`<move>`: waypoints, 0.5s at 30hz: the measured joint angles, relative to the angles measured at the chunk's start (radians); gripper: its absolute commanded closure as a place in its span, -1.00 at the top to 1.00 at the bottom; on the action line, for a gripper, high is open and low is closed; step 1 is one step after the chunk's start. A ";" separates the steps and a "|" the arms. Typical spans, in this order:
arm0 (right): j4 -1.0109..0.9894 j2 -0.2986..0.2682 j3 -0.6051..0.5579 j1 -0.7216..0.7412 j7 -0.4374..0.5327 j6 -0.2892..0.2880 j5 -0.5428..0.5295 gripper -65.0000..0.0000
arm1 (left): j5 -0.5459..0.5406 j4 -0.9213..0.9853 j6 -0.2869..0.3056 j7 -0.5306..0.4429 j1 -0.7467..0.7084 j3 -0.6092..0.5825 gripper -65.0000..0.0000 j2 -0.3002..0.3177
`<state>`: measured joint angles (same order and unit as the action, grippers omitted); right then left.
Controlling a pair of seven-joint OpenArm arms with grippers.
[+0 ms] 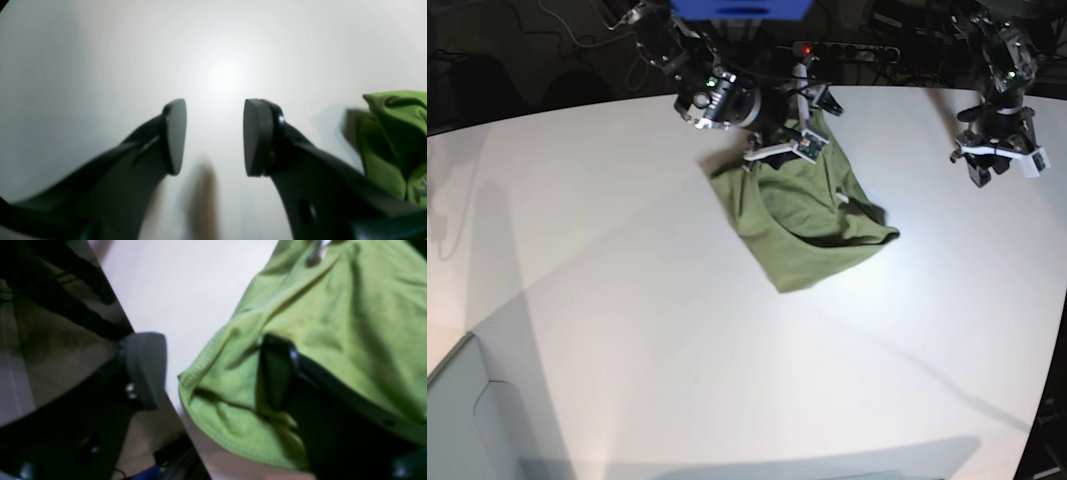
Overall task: Fold the T-shirt properly
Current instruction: 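Drag the shirt corner with the right gripper toward the robot base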
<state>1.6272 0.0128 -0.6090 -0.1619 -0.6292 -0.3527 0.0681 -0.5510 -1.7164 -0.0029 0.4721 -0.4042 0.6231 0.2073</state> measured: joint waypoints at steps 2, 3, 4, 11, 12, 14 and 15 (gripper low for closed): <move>0.000 -0.002 0.000 -0.003 0.000 0.000 0.000 -0.40 | 0.000 0.001 0.000 0.000 0.000 0.000 -0.17 0.000; 0.000 -0.002 0.000 -0.003 0.000 0.000 0.000 -0.56 | 0.000 0.001 0.000 0.000 0.000 0.000 -0.17 0.000; 0.000 -0.002 0.000 -0.003 0.001 0.000 -0.001 -0.72 | 0.000 0.001 0.000 0.000 0.000 0.000 -0.17 0.000; 0.001 -0.002 -0.010 -0.003 0.004 0.000 0.003 -1.00 | 0.000 0.003 0.000 0.000 0.000 0.000 -0.17 0.000; 0.001 -0.002 -0.030 -0.003 0.004 0.000 0.003 -1.00 | 0.000 0.004 0.000 0.000 0.002 0.000 -0.17 0.000; 0.002 -0.009 -0.084 0.003 0.008 0.000 0.003 -1.00 | 0.000 0.004 0.000 0.000 0.005 0.000 -0.17 0.000; 0.002 -0.010 -0.113 0.004 0.009 0.000 0.003 -1.00 | 0.000 0.004 0.000 0.000 0.008 0.000 -0.17 0.000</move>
<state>1.6287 0.0029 -0.7223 -0.1581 -0.6205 -0.3531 0.0708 -0.5514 -1.7126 -0.0029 0.4721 -0.3962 0.6228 0.2077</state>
